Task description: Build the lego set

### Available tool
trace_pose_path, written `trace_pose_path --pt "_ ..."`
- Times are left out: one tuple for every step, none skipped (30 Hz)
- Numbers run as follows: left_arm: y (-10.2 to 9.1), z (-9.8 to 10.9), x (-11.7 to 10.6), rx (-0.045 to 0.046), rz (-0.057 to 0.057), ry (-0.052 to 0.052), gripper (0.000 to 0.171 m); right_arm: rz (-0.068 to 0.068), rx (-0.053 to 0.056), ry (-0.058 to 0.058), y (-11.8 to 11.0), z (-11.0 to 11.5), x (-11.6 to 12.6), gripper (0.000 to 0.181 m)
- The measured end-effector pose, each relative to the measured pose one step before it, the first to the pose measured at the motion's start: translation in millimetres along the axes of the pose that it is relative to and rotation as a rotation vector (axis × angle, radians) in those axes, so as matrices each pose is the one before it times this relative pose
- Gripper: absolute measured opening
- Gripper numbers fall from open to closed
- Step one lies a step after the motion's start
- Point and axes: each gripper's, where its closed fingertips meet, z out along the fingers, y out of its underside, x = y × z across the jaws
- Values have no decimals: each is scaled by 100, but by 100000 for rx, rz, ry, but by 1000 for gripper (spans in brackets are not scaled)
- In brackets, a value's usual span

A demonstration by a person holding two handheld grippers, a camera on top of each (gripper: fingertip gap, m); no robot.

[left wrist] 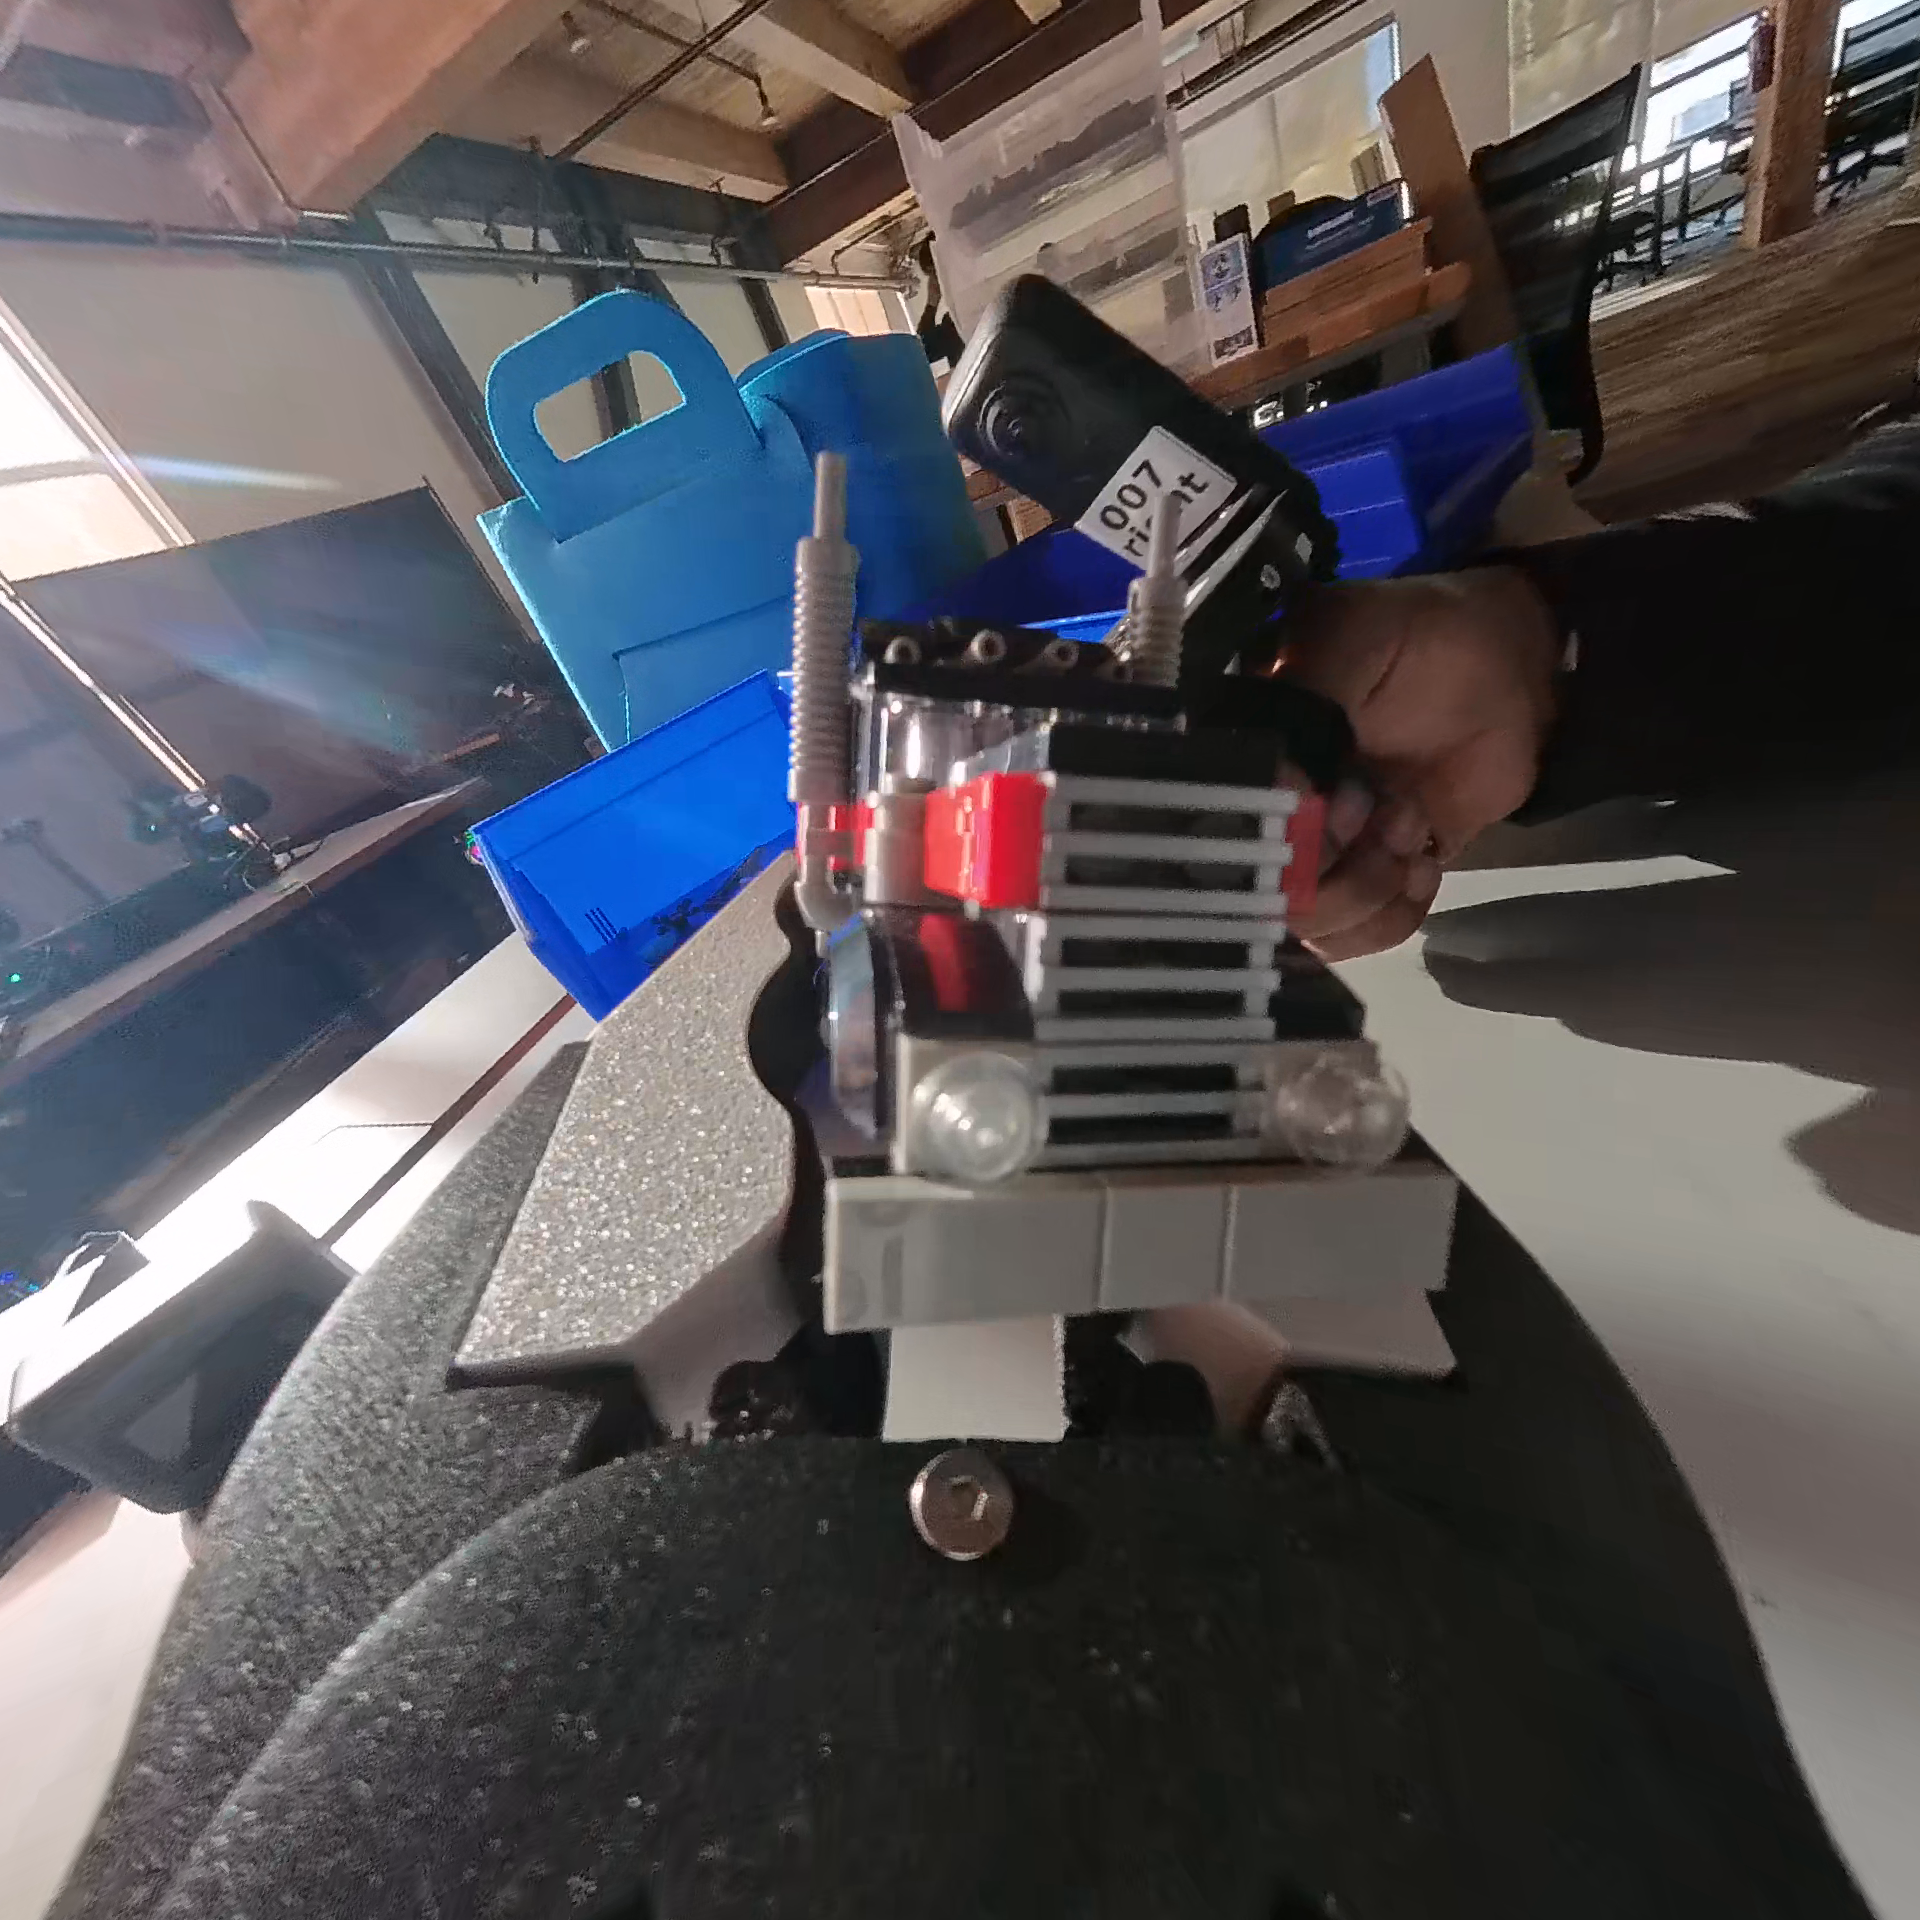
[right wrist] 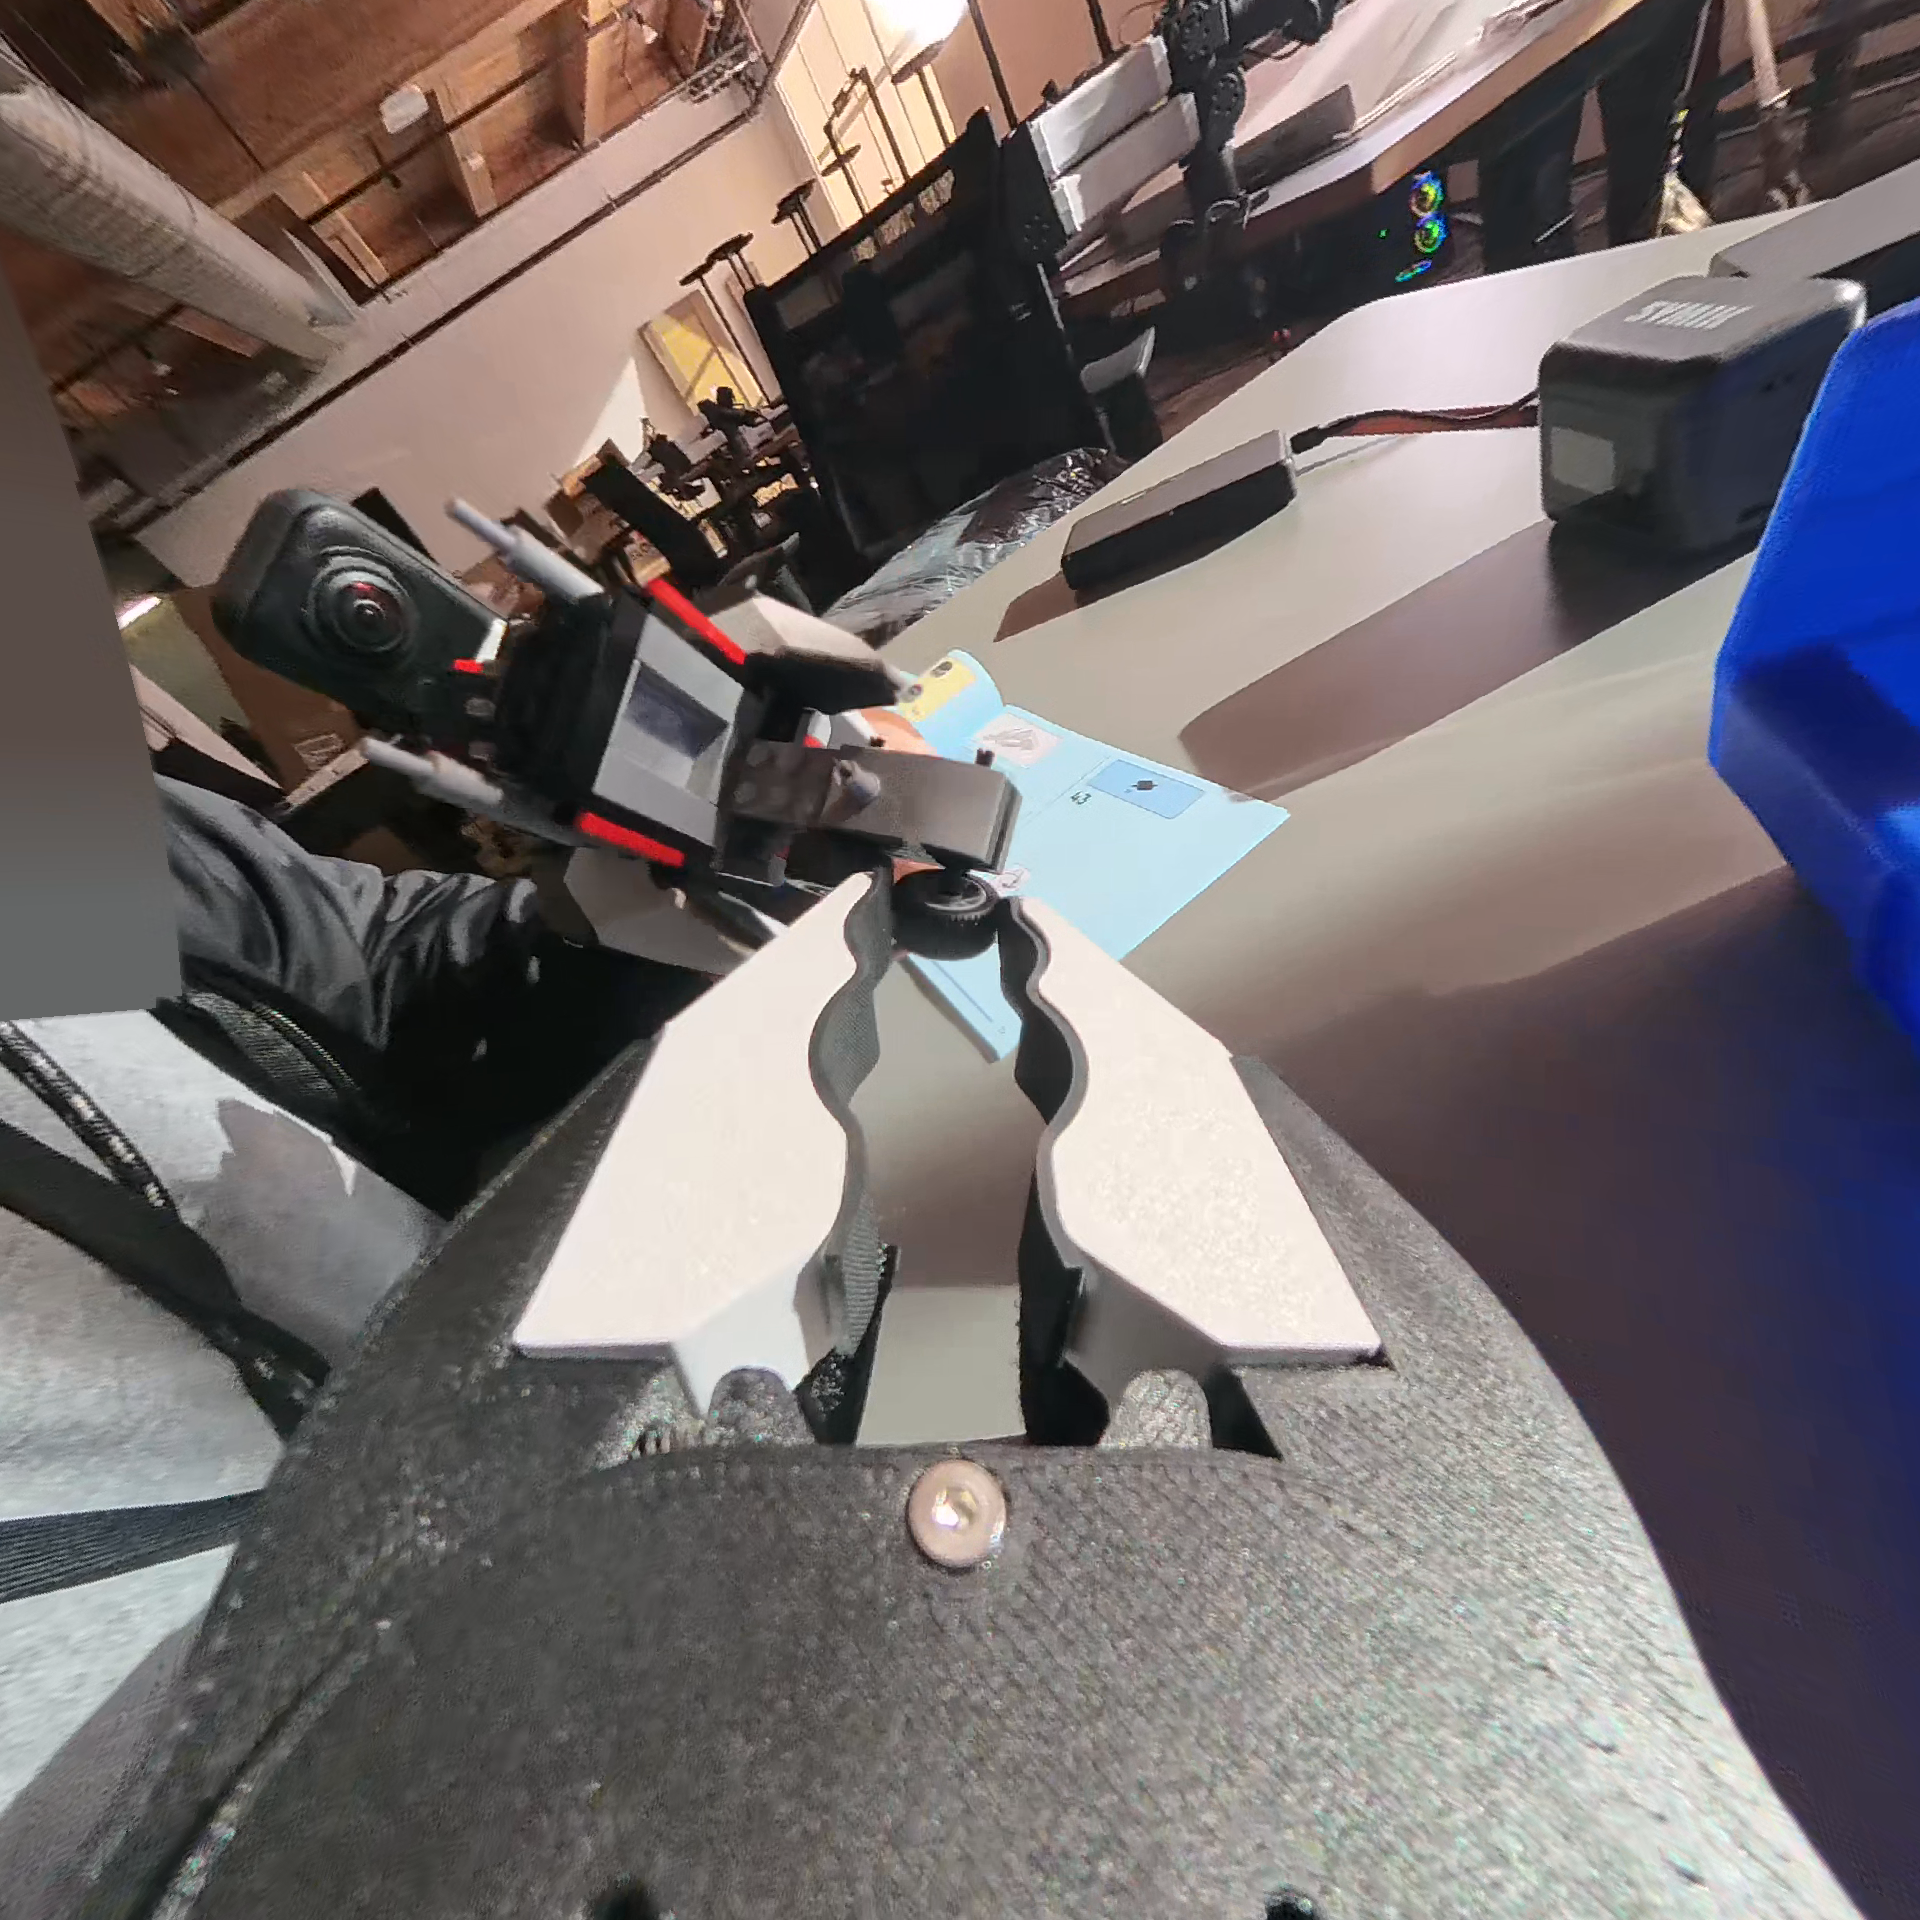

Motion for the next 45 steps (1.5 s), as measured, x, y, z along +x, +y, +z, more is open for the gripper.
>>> trace_pose_path --pt "14 -63 49 52 669 689 55 209 -284 -468 58 24 -63 21" --pt "70 -43 80 -368 1107 882 55 -582 -681 156 94 25 0 21" --pt "57 -44 97 -333 1507 883 55 -622 -775 -68 107 18 -28 21" --pt "-1 -58 132 -31 1640 948 55 -149 -662 -553 64 10 -74 21" --pt "-1 -93 136 225 1420 1100 55 152 -660 -825 80 25 -103 21" --pt "44 -90 137 162 712 1323 55 306 -747 -812 119 45 -87 21" --pt "49 -108 125 248 327 1443 55 423 -725 -924 132 51 -78 20" --pt "53 -93 130 148 143 1400 55 588 -685 -1021 134 57 -76 20" --pt "94 -68 140 -291 485 1365 55 624 -845 -909 152 56 -40 20" --pt "82 -51 147 -119 863 1269 51 610 -752 -1021 149 44 -47 20" --pt "25 -60 132 148 327 1243 55 862 -583 -1316 116 35 -63 20" --pt "43 -57 124 89 -137 1413 55 804 -689 -1409 133 26 -80 20" --pt "32 -57 113 104 -79 1387 56 273 -732 -1188 114 25 -70 20" --pt "8 -61 182 28 90 1797 56 -275 -1028 -1176 158 41 -105 20" --pt "-13 -67 159 145 -252 1853 55 -296 -1051 -1357 131 24 -134 20" --pt "-81 -79 108 567 -630 1618 55 -63 -574 -1440 52 24 -171 20" --pt "-64 -83 127 458 -510 1688 55 106 -658 -1589 77 10 -184 20" --pt "-84 -79 119 747 -475 1448 55 251 -506 -1601 53 8 -187 20" --pt "-98 -77 69 801 -944 1107 55 399 -375 -1495 23 -7 -157 20" --pt "-33 -22 74 359 -582 813 55 363 -396 -1014 45 5 -84 20" --pt "56 8 34 -270 332 199 55 -343 -387 -32 62 15 33 20" --pt "81 39 11 -494 33 22 55 -338 -436 377 63 21 76 20" --pt "47 19 9 -120 -194 -36 55 207 -49 -18 17 4 61 20" --pt "-18 -14 -78 411 -571 -272 55 908 447 -483 -64 1 15 20" --pt "-76 -31 -48 787 -1593 222 55 791 408 -867 -62 -1 -67 20" --pt "-126 -50 -4 1002 -1623 575 55 335 291 -1188 -56 2 -143 20" --pt "-199 -89 2 1467 -1444 566 54 530 534 -1472 -94 6 -189 20" --pt "-152 -84 21 1250 -1950 894 55 1251 352 -1636 -44 20 -180 20" --pt "-97 -70 12 954 -1582 787 55 1659 466 -1193 -47 -9 -73 20" --pt "-162 -62 -54 1523 -1361 134 57 1738 985 -660 -106 -40 53 11" --pt "-92 -14 -60 899 -1535 -7 57 2423 851 -1730 -84 -37 -95 10" --pt "-117 -20 -50 979 -1097 21 57 2611 895 -1781 -50 17 -88 10" --pt "-72 -36 -147 725 -1398 -536 56 2474 1390 -1542 -120 30 -68 9" --pt "147 0 -235 -566 -1113 -1076 57 2199 1439 -1702 -137 23 -114 2" --pt "132 -35 -198 -206 -695 -680 56 1766 502 1445 -37 30 313 2" --pt "263 -6 -188 -729 -1118 -619 55 -170 -280 2496 36 37 363 2" --pt "277 24 -371 -632 -1669 -1983 56 -1469 393 3644 -97 -16 418 3" --pt "270 57 -467 -1025 -2372 -2607 52 -1783 -83 4033 -47 -78 467 3" --pt "288 35 -775 -1620 -1854 -4858 51 -3392 -1075 4384 43 -117 454 0" --pt "106 -41 -898 -762 -1539 -5888 54 -4491 -826 3651 -23 -93 286 1" --pt "-92 -114 -860 24 -2758 -6177 51 -3872 -122 2813 -132 -46 187 1" --pt "-215 -184 -916 320 -4109 -7324 55 -2205 410 2539 -129 -9 214 1" --pt "-280 -283 -851 664 -4321 -7453 51 -764 478 1011 -52 47 29 1" --pt "-278 -329 -533 1430 -3915 -5416 51 -562 -247 399 95 95 -62 2" --pt "-113 -303 -225 1152 -3408 -2897 51 -966 -503 1050 216 109 17 2"
